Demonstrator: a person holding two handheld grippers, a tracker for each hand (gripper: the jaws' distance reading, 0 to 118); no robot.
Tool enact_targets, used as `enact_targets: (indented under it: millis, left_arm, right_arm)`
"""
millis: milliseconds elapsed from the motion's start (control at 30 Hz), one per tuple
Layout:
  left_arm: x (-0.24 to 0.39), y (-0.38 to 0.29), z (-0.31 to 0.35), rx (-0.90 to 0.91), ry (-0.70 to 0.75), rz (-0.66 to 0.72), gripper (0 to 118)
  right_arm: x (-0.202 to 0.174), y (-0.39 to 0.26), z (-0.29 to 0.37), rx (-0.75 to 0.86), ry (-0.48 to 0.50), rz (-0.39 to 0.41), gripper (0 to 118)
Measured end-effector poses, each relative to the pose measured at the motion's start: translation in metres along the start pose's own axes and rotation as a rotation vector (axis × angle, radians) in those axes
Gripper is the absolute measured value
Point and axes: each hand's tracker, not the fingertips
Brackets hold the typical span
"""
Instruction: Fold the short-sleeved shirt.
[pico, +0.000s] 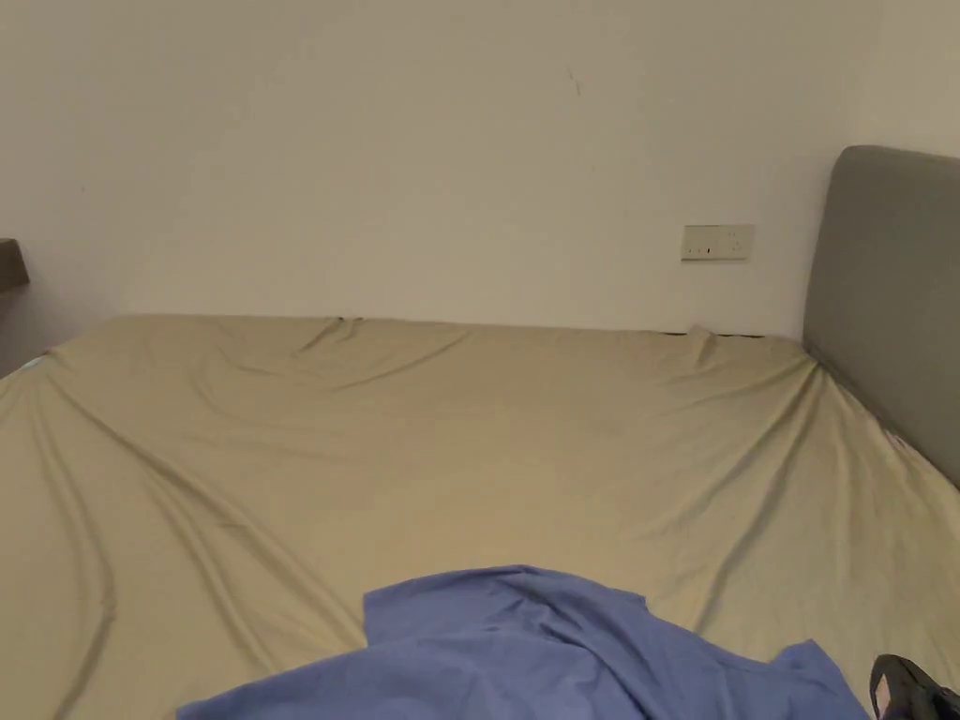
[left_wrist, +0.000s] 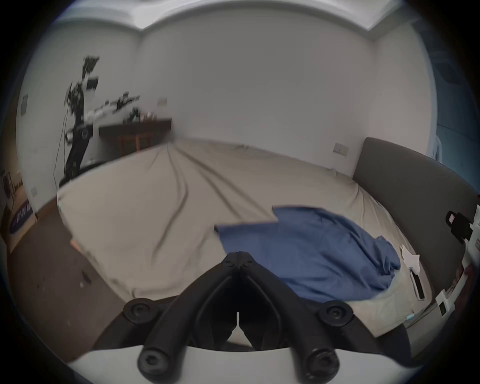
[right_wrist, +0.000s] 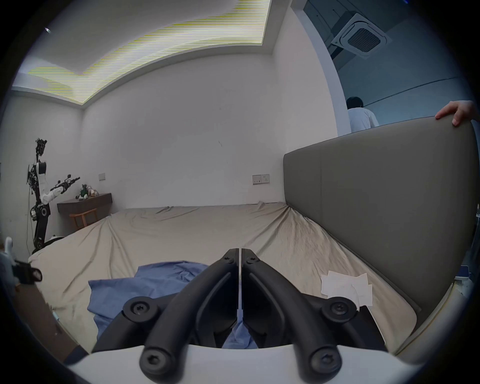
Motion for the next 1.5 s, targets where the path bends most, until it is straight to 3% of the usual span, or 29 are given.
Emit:
enact_targets:
  millis: [133, 200, 233, 267, 333, 367, 500, 533, 633, 733, 767, 800, 833, 867, 933, 967, 1133, 1267, 1333, 1367, 1433, 1500]
  left_arm:
    - [0.011, 0.005, -0.016, -0.053, -0.144, 0.139, 0]
    - [0.029, 0.014, -0.035, -0.122, -0.178, 0.103, 0]
    - [0.040, 0.018, -0.044, -0.158, -0.168, 0.065, 8]
    - [0.053, 0.016, -0.054, -0.170, -0.135, 0.014, 36]
    - [0.075, 0.010, -0.076, -0.233, -0.113, -0.072, 116]
    - [0.085, 0.005, -0.089, -0.291, -0.127, -0.112, 118]
    - [0.106, -0.033, -0.127, -0.424, -0.104, -0.141, 118]
    - [0.108, -0.040, -0.137, -0.464, -0.090, -0.146, 111]
    - [0.114, -0.053, -0.152, -0.490, -0.076, -0.114, 55]
    - [0.122, -0.054, -0.155, -0.481, -0.024, -0.118, 52]
    - [0.124, -0.052, -0.155, -0.487, -0.007, -0.131, 49]
    - [0.126, -0.049, -0.152, -0.477, 0.010, -0.158, 38]
    - [0.124, -0.047, -0.150, -0.468, -0.011, -0.158, 10]
    - [0.123, -0.043, -0.145, -0.458, -0.040, -0.145, 7]
    - [0.122, -0.036, -0.134, -0.430, -0.074, -0.154, 5]
    - [0.122, -0.031, -0.126, -0.415, -0.107, -0.139, 5]
    - [0.118, -0.018, -0.109, -0.401, -0.146, -0.081, 5]
    - [0.118, -0.019, -0.110, -0.417, -0.160, -0.064, 5]
    - [0.116, -0.021, -0.113, -0.427, -0.156, -0.058, 5]
    - [0.116, -0.021, -0.114, -0.432, -0.153, -0.051, 5]
    - [0.115, -0.022, -0.117, -0.444, -0.151, -0.034, 5]
    - [0.113, -0.018, -0.115, -0.445, -0.153, -0.011, 5]
  right_arm:
    - [0.002, 0.000, 0.000, -0.018, -0.015, -0.005, 4]
    - [0.003, 0.003, -0.001, -0.019, -0.025, -0.014, 4]
    - [0.003, 0.003, -0.002, -0.017, -0.028, -0.013, 4]
    - [0.004, 0.004, -0.001, -0.016, -0.031, -0.012, 4]
    - [0.005, 0.004, -0.001, -0.017, -0.036, -0.008, 4]
    - [0.006, 0.003, -0.002, -0.022, -0.037, -0.006, 4]
    - [0.013, -0.006, -0.003, -0.055, -0.048, 0.008, 4]
    - [0.015, -0.009, -0.003, -0.066, -0.052, 0.010, 4]
    - [0.023, -0.020, -0.007, -0.118, -0.064, 0.012, 4]
    - [0.032, -0.034, -0.016, -0.203, -0.070, 0.022, 5]
    - [0.035, -0.040, -0.021, -0.246, -0.056, 0.021, 5]
    - [0.038, -0.046, -0.028, -0.287, -0.060, 0.022, 6]
    - [0.040, -0.049, -0.034, -0.311, -0.062, 0.025, 20]
    - [0.042, -0.052, -0.044, -0.359, -0.055, 0.032, 41]
    - [0.049, -0.059, -0.071, -0.471, -0.050, 0.028, 117]
    - [0.051, -0.068, -0.084, -0.487, -0.026, 0.017, 118]
    - [0.059, -0.097, -0.158, -0.677, -0.026, -0.009, 118]
    - [0.062, -0.135, -0.211, -0.865, -0.020, 0.025, 116]
    - [0.065, -0.147, -0.220, -0.912, -0.006, -0.013, 94]
    - [0.058, -0.148, -0.219, -0.892, -0.058, 0.011, 89]
    - [0.052, -0.130, -0.204, -0.786, 0.038, 0.069, 14]
    - [0.044, -0.120, -0.193, -0.749, 0.012, 0.064, 14]
